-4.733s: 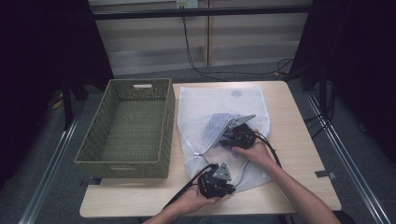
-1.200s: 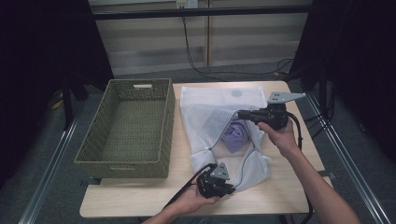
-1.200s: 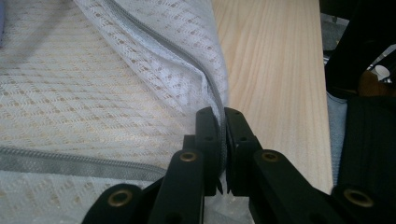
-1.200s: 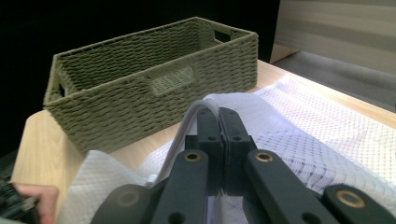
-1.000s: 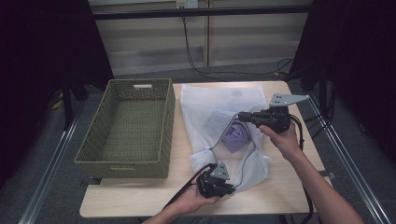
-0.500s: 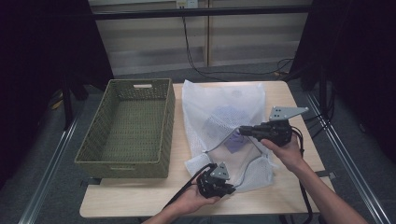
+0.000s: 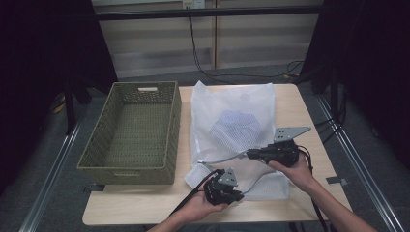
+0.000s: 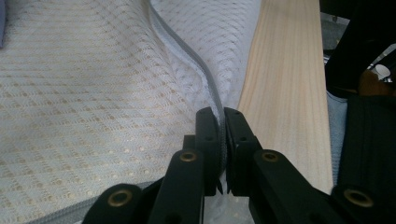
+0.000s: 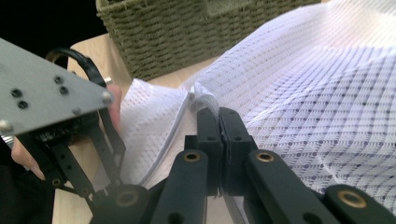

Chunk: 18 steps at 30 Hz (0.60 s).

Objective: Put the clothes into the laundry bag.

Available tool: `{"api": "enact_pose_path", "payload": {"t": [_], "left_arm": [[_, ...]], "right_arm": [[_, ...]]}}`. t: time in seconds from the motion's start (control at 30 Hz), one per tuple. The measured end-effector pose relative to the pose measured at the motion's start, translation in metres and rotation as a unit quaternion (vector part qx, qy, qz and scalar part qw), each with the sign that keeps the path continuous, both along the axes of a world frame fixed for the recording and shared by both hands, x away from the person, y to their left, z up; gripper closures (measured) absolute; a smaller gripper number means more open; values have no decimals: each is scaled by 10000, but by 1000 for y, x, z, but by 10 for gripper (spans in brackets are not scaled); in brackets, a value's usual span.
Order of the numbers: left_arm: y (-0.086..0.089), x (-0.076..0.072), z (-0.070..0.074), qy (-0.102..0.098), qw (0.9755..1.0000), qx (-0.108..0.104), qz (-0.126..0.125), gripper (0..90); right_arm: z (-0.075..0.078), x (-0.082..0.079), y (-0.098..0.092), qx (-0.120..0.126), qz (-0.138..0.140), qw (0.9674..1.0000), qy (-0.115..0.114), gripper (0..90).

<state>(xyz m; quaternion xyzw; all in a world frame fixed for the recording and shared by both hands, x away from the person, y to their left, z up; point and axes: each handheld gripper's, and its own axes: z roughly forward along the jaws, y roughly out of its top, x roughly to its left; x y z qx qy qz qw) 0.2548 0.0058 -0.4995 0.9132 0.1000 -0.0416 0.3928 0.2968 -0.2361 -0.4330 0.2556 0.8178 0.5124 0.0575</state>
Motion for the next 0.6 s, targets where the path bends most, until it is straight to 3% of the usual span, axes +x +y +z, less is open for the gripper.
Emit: {"api": "enact_pose_path", "payload": {"t": [0.17, 0.37, 0.57, 0.6], "left_arm": [[0, -1, 2, -22, 9999, 110, 3, 857], [-1, -2, 0, -67, 10000, 18, 19, 855], [-1, -2, 2, -104, 9998, 173, -32, 852], [-1, -2, 1, -84, 9999, 93, -22, 853]], "right_arm": [[-10, 0, 4, -127, 121, 9998, 94, 876], [-21, 1, 9, -247, 235, 9991, 234, 873], [-35, 3, 9, -408, 228, 9981, 408, 870], [-36, 3, 9, -427, 233, 9979, 428, 868]]}}
